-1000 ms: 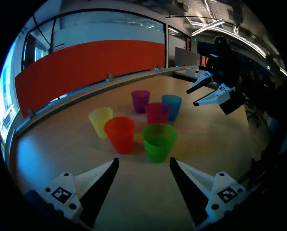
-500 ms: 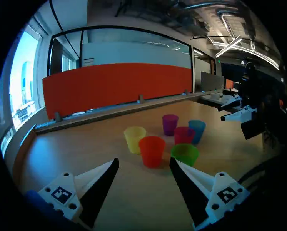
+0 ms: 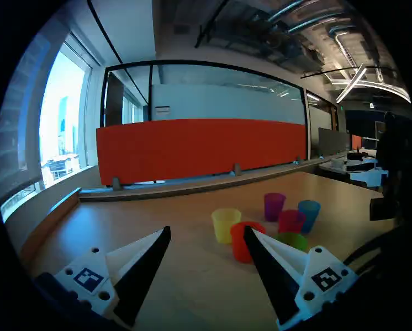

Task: Pour water

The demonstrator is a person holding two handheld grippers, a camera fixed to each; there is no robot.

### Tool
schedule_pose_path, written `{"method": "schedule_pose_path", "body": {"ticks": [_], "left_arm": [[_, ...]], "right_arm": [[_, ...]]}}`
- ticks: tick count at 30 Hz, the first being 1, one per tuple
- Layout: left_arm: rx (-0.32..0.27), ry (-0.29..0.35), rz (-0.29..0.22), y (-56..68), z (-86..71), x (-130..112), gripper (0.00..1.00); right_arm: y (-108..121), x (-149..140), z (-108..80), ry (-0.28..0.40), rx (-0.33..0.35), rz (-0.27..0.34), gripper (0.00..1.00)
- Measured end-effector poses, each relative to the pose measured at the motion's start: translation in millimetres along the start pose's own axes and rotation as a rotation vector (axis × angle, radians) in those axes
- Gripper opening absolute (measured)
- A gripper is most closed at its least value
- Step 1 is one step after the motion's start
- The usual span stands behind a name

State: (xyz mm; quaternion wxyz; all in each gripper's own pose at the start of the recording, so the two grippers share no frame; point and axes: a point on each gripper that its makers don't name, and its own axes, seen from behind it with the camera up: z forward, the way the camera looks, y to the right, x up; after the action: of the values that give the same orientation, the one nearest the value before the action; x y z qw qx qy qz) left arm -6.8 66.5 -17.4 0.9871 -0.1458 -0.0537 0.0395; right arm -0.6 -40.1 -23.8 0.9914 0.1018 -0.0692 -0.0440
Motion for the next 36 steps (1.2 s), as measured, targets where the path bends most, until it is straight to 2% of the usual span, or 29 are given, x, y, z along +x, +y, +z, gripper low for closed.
{"method": "schedule_pose_path", "body": {"ticks": [3,8,17,23,30,36], "left_arm": [[0.047,0.039,-0.003,-5.2,-2.4,9.0,0.98],[0.099,0.090,-0.024,-5.2,-5.4,19.8,0.98],[0.174,0.108,-0.051,-9.0,-5.0,16.2,0.98],[0.196,0.117,-0.055,-12.0,-2.8,19.6,0.98],[0.239,0.135,-0.041,-20.5,-3.7,25.4,0.98],[0.257,0.152,-0.063,-19.9,-3.0,24.7,0.98]], "right_arm": [[8.3,5.9,-2.1,0.040,-0.043,0.021,1.00],[21.0,17.0,-5.2,0.107,-0.111,0.032,1.00],[34.0,38.0,-16.8,0.208,-0.218,0.059,1.00],[32.6,28.5,-13.8,0.195,-0.230,0.060,1.00],[33.6,35.7,-13.6,0.206,-0.247,0.061,1.00],[32.4,37.4,-10.3,0.204,-0.245,0.060,1.00]]}}
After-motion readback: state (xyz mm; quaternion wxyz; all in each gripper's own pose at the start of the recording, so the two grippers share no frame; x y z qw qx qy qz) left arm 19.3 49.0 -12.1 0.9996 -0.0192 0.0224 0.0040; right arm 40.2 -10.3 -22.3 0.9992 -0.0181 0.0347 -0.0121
